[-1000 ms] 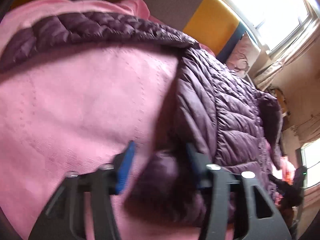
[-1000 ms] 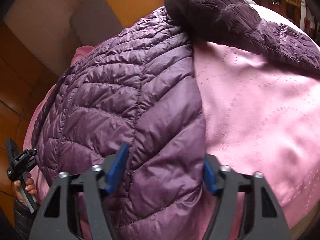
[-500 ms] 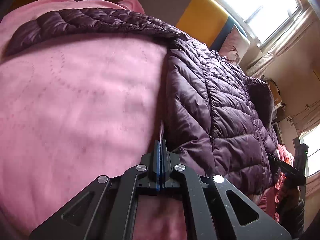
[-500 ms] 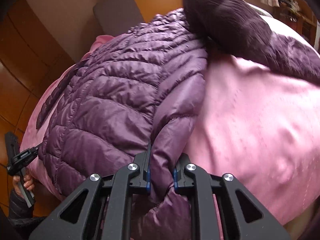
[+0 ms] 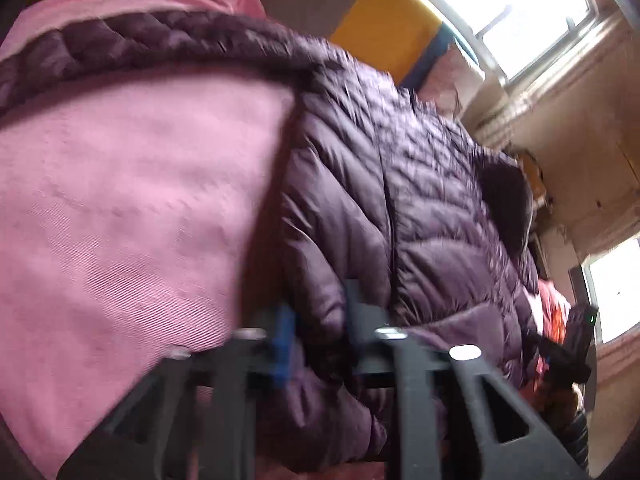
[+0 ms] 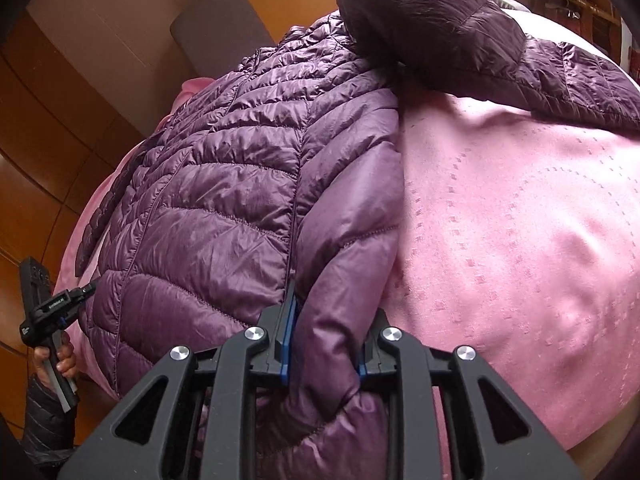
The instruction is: Fold large clothes
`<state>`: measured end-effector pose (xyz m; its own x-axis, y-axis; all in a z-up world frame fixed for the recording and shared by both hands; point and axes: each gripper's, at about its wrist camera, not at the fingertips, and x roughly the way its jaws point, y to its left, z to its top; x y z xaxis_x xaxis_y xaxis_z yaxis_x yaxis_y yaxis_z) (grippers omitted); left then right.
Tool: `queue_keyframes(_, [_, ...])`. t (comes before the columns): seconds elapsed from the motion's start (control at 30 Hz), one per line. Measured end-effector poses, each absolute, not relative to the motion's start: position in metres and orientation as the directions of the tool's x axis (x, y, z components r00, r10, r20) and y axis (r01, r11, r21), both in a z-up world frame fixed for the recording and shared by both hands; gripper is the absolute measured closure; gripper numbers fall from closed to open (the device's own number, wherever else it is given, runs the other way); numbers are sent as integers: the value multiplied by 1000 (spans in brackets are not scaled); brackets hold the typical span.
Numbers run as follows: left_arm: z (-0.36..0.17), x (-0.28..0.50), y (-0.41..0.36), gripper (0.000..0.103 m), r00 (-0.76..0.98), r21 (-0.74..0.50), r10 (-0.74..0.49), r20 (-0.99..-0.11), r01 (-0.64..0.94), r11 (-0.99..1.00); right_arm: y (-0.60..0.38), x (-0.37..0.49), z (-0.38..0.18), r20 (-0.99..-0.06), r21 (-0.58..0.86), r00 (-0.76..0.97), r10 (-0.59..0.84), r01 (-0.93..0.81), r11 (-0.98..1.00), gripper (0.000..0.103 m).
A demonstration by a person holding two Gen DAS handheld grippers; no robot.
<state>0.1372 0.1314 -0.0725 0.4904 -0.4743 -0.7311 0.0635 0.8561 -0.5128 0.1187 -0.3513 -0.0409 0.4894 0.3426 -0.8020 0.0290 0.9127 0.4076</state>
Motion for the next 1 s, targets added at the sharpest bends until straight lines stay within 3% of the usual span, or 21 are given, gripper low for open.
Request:
queue_keyframes(0.1, [-66, 120, 132, 99, 535, -489, -447, -716, 73, 869, -340, 125, -40, -807, 384, 483, 339, -7, 923, 85])
queue_keyframes(0.47, [-70, 32, 142, 102, 543, -457, -365, -756, -40, 889, -345, 83, -44, -825, 364, 423, 376, -113, 925, 88])
queue_keyframes(0.6, [-66, 27, 122, 102, 490, -378, -327, -808, -6, 926, -350, 68, -47, -844, 336, 400, 358, -125, 933, 88])
queue_keyframes(0.63, [-63, 27, 118, 102, 480, -357, -318, -818, 10, 934, -353, 70, -45, -842, 340, 402, 359, -120, 933, 87])
queue_keyframes(0.7, [-55, 28, 114, 101, 486, -332, -298, -822, 17, 943, -365, 71, -39, -831, 354, 426, 358, -93, 931, 72])
queue_keyframes(0.77, [-44, 36, 115, 90, 504, -330, -288, -814, 7, 944, -386, 72, -26, -786, 404, 498, 366, -34, 914, 51])
queue_keyframes(0.83, [-27, 40, 122, 58, 561, -320, -261, -786, -8, 947, -416, 73, -15, -747, 437, 577, 331, 50, 898, 42])
queue_keyframes(0.9, [-13, 48, 117, 42, 617, -310, -245, -748, 1, 951, -454, 78, -10, -711, 488, 641, 291, 151, 860, 40])
queue_keyframes(1.0, [-5, 66, 108, 42, 646, -294, -241, -724, 27, 955, -516, 90, -13, -685, 547, 706, 181, 333, 768, 42])
